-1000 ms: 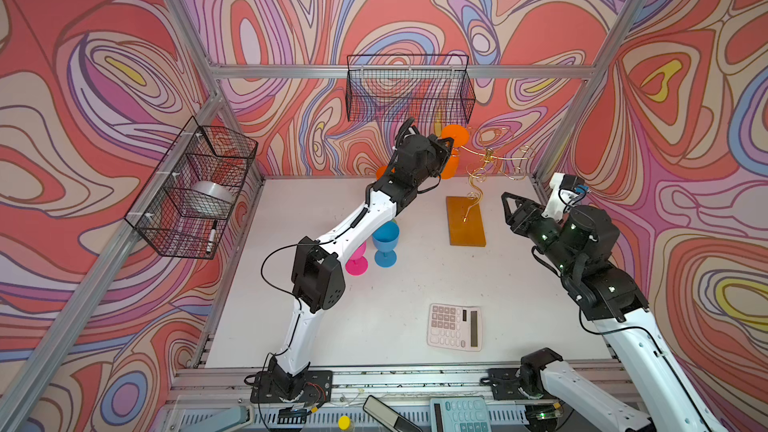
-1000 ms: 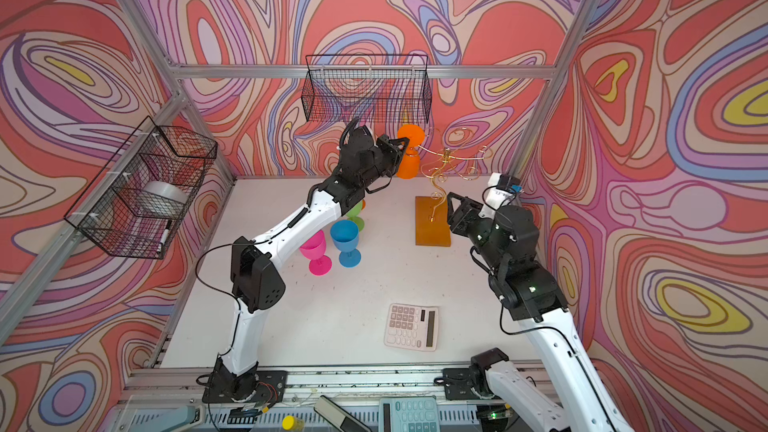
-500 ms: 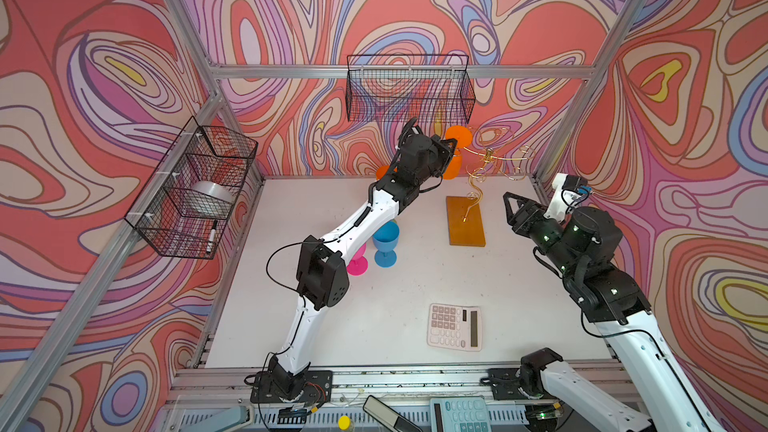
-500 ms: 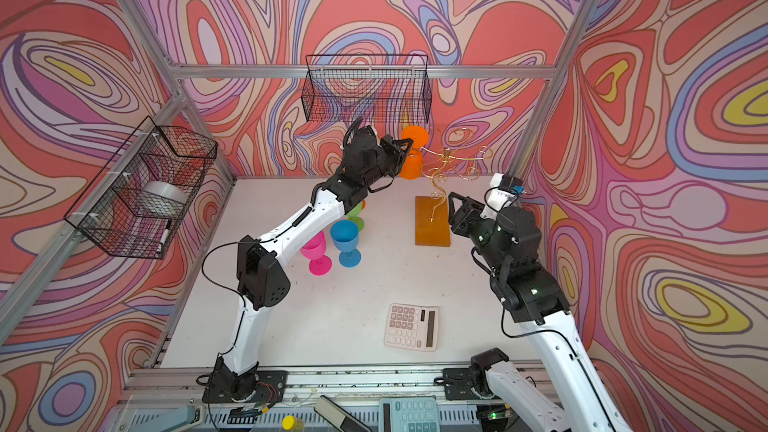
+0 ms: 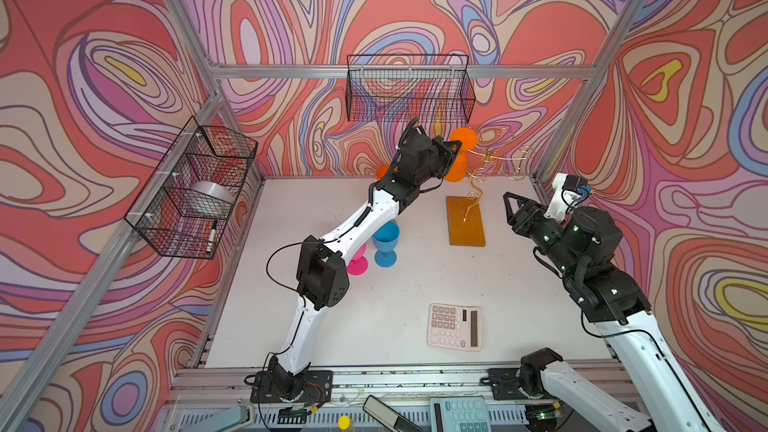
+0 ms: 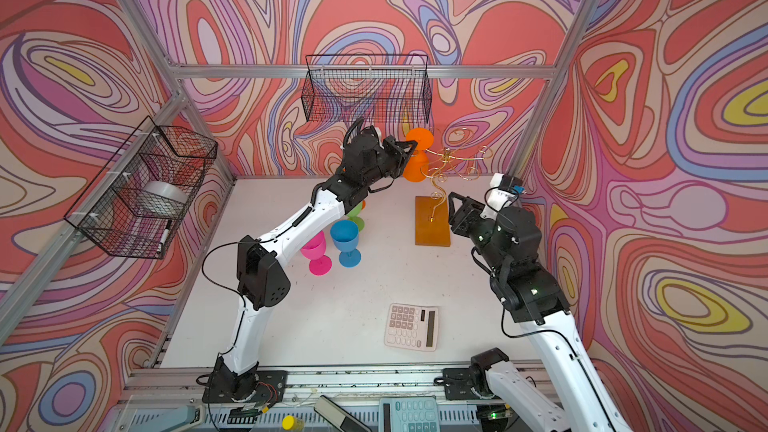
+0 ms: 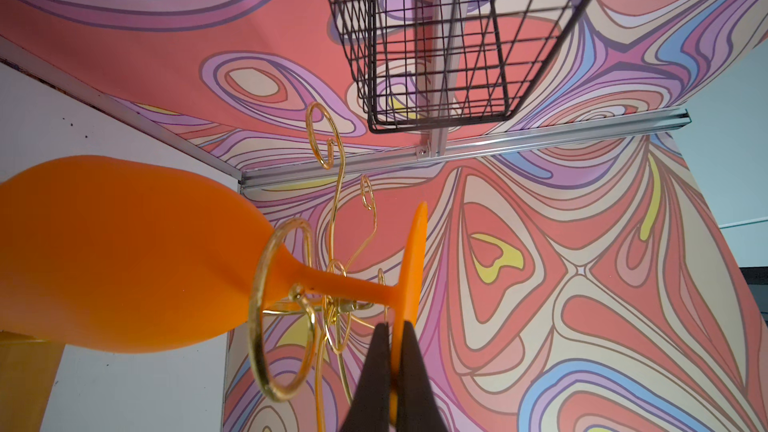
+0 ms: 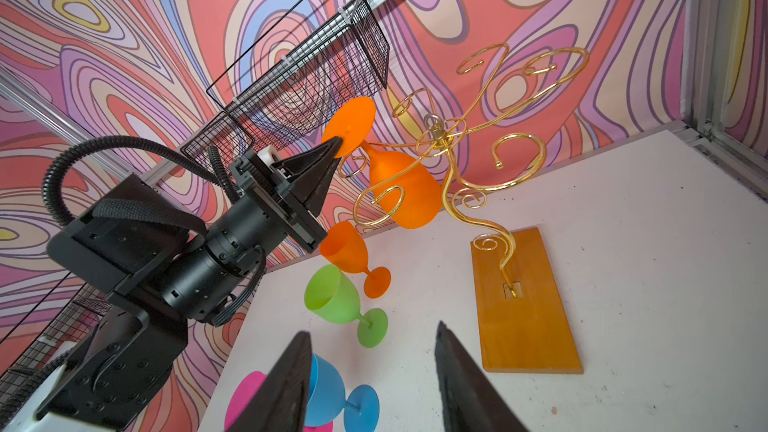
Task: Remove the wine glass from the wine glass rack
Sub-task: 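Pull the orange glass off the hook toward the robot with the left gripper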
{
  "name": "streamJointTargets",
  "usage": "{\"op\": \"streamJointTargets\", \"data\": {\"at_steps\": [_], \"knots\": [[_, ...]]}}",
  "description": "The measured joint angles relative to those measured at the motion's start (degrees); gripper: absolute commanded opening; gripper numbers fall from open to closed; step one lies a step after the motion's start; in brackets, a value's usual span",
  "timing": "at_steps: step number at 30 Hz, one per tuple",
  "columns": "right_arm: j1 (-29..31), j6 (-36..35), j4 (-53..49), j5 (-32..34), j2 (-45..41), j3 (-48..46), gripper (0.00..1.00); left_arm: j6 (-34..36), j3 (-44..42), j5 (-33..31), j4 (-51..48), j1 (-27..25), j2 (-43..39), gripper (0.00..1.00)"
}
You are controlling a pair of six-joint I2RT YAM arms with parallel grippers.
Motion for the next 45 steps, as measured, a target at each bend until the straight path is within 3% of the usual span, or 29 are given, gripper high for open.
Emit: {"op": "streamJointTargets", "data": {"at_steps": [6,13,29,39,45], "knots": [[0.0,0.0,0.0,0.0,0.0,0.0,0.51,0.0,-1.0,1.6,0.1,0.0,-0.3,0.0],[0.0,0.0,0.0,0.0,-0.4,0.0,0.51,0.0,-7.8,3.3,1.6,0.0,-2.9,0.0],[0.0,0.3,-0.1,-0.1,-0.7,0.0,0.51,2.5,-28.0,4.8,7.0,1.1,-19.2,0.0],[0.0,0.5,-0.9,-1.5,-0.4,0.0,0.5,10.6,-42.6,10.9,8.1,4.8,-32.7,0.0],[0.0,1.7,-1.5,-4.2,0.9,0.2,0.48,21.6,-44.4,16.7,4.7,6.1,-38.4,0.0]]}}
